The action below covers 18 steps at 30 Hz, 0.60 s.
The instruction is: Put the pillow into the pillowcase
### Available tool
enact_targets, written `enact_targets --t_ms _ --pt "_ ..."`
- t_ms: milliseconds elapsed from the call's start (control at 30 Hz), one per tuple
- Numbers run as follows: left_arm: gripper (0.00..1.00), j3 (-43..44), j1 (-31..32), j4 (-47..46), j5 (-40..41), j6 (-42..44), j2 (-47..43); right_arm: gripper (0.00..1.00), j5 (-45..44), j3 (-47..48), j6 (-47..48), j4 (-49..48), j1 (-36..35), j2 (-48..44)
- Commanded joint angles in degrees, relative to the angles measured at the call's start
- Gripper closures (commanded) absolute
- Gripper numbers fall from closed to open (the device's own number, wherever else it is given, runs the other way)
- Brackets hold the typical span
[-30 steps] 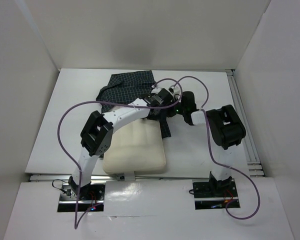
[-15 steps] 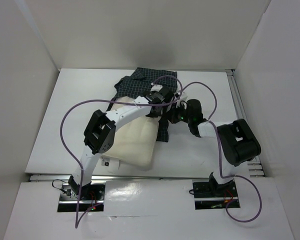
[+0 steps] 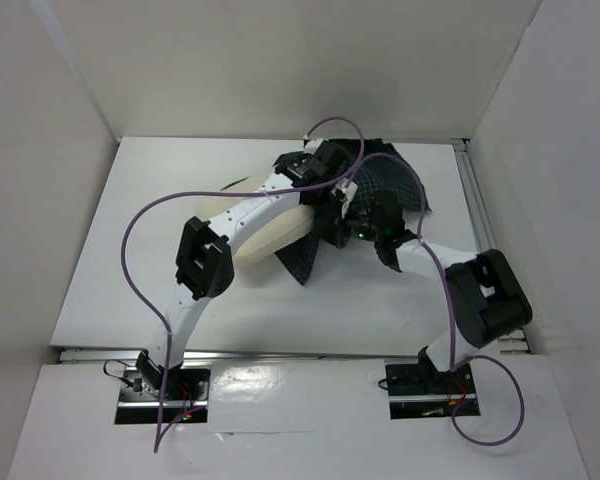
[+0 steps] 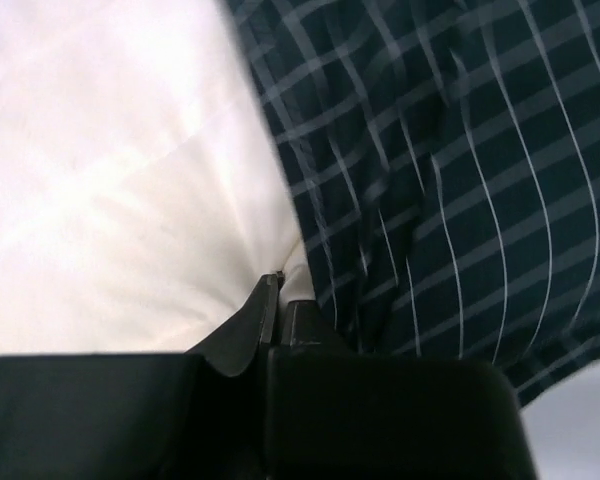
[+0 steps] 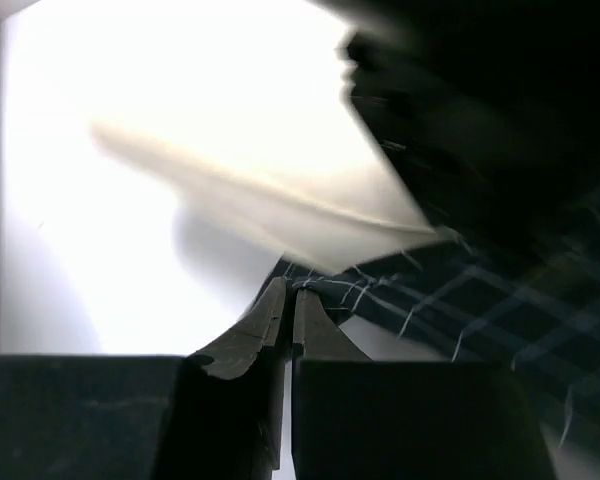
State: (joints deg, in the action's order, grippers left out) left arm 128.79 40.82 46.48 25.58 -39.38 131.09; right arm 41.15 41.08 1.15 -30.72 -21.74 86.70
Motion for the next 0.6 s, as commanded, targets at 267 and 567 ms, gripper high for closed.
enact_targets --t_ms 267,567 --pt "1.0 -1.1 -1.7 -13.7 -2.8 -4.2 0.6 1.0 20.8 7.8 8.4 10.9 -7.8 10.5" --pt "0.04 -21.6 -2.8 -16.4 -4.5 0.9 -18.4 0.28 -2.2 7.8 4.2 20.1 -5.5 -1.1"
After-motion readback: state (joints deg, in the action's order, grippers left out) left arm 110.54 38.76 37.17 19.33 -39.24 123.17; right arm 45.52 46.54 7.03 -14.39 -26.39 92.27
